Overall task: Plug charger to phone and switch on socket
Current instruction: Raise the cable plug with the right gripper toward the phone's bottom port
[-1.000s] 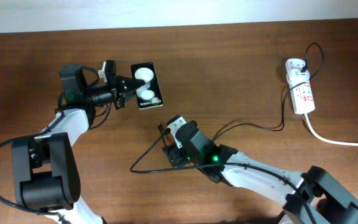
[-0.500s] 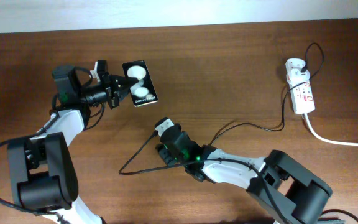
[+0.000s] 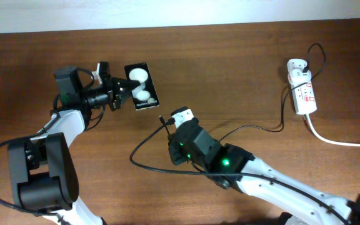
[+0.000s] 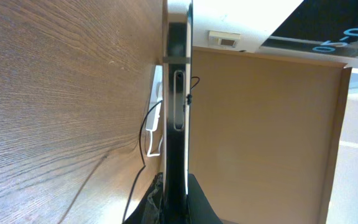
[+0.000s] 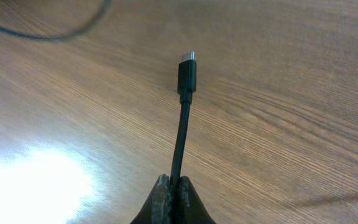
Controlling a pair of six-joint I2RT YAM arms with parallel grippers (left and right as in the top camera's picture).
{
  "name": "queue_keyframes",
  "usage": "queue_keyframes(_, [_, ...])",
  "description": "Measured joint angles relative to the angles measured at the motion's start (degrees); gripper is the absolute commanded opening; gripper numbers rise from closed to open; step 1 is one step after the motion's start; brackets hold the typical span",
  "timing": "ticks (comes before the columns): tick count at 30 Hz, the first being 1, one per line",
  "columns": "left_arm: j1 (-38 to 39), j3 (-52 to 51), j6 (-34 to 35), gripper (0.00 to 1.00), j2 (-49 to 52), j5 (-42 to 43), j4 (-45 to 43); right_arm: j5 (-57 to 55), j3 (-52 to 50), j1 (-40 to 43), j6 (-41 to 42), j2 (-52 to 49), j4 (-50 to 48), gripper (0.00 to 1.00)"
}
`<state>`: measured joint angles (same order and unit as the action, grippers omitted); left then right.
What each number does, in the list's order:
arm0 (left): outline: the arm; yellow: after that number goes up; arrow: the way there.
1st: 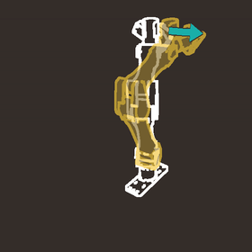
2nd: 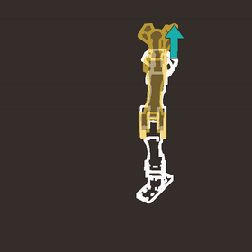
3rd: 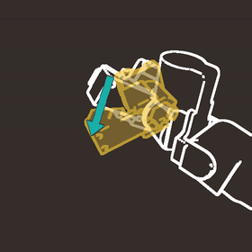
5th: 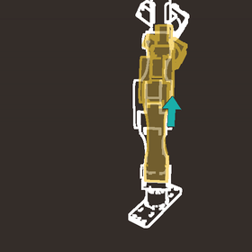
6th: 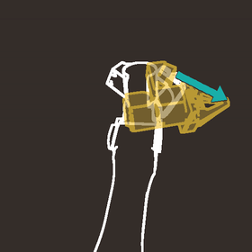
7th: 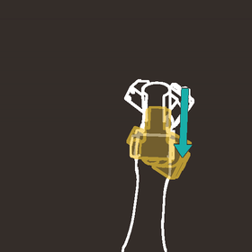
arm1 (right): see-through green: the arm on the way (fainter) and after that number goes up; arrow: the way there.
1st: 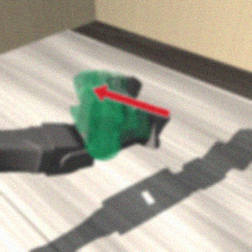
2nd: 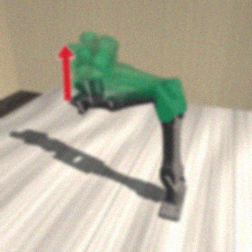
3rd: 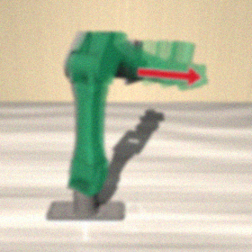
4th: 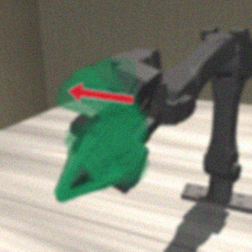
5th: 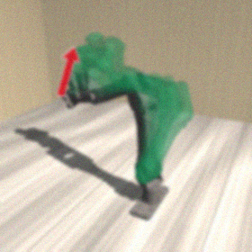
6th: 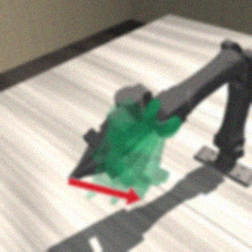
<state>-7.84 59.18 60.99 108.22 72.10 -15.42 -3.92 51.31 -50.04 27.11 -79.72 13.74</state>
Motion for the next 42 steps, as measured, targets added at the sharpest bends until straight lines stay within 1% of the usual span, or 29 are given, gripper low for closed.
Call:
queue_keyframes(4, [2.1, 0.0, -1.5, 0.0, 0.0, 0.1, 0.3, 3.5, -1.5, 0.7, 2.7, 3.7, 0.4, 0.04])
queue_keyframes(6, [3.6, 0.0, -1.6, 0.0, 0.0, -0.2, 0.3, 6.4, -2.8, 3.5, 3.6, 3.8, -0.2, 0.04])
queue_keyframes(9, [5.0, 0.0, -1.7, 0.0, 0.0, -1.1, 0.3, 15.0, -7.1, 9.4, 4.4, 3.8, -6.9, 0.04])
queue_keyframes(12, [6.0, 0.0, -1.2, 0.0, 0.0, -3.4, 0.2, 20.8, -11.2, 10.9, 6.2, 3.8, -16.7, 0.04])
queue_keyframes(14, [6.6, 0.0, -0.8, 0.0, 0.0, -5.2, -0.2, 22.7, -13.0, 11.0, 7.0, 3.8, -19.5, 0.04])
queue_keyframes(19, [6.6, 0.0, -0.1, 0.0, 0.0, -7.7, -2.9, 24.6, -13.7, 11.0, 7.7, 3.8, -20.3, 0.04])
queue_keyframes(20, [6.6, 0.0, 0.1, 0.0, 0.0, -7.8, -4.1, 24.6, -13.7, 11.0, 8.1, 3.8, -20.3, 0.04])
queue_keyframes(24, [6.6, 0.0, 0.3, 0.0, 0.0, -8.1, -4.5, 24.4, -13.8, 11.1, 9.5, 3.8, -22.4, 0.04])
queue_keyframes(27, [6.6, 0.0, 0.5, 0.0, 0.0, -8.1, -6.3, 23.9, -13.8, 12.6, 11.8, 3.8, -23.3, 0.04])
queue_keyframes(31, [6.6, 0.0, 2.9, 0.0, 0.0, -10.0, -7.1, 23.3, -13.8, 14.9, 13.9, 3.8, -27.0, 0.04])
queue_keyframes(35, [6.6, 0.0, 5.5, 0.0, 0.0, -11.8, -9.1, 24.3, -14.1, 17.0, 16.9, 2.1, -34.5, 0.04])
queue_keyframes(38, [6.6, 0.0, 8.8, 0.0, 0.0, -12.7, -12.4, 25.4, -14.1, 17.0, 18.7, -0.5, -36.9, 0.04])
queue_keyframes(42, [6.6, 0.0, 9.6, 0.0, 0.0, -13.4, -13.1, 27.6, -14.1, 17.0, 19.6, -3.0, -39.1, 0.04])
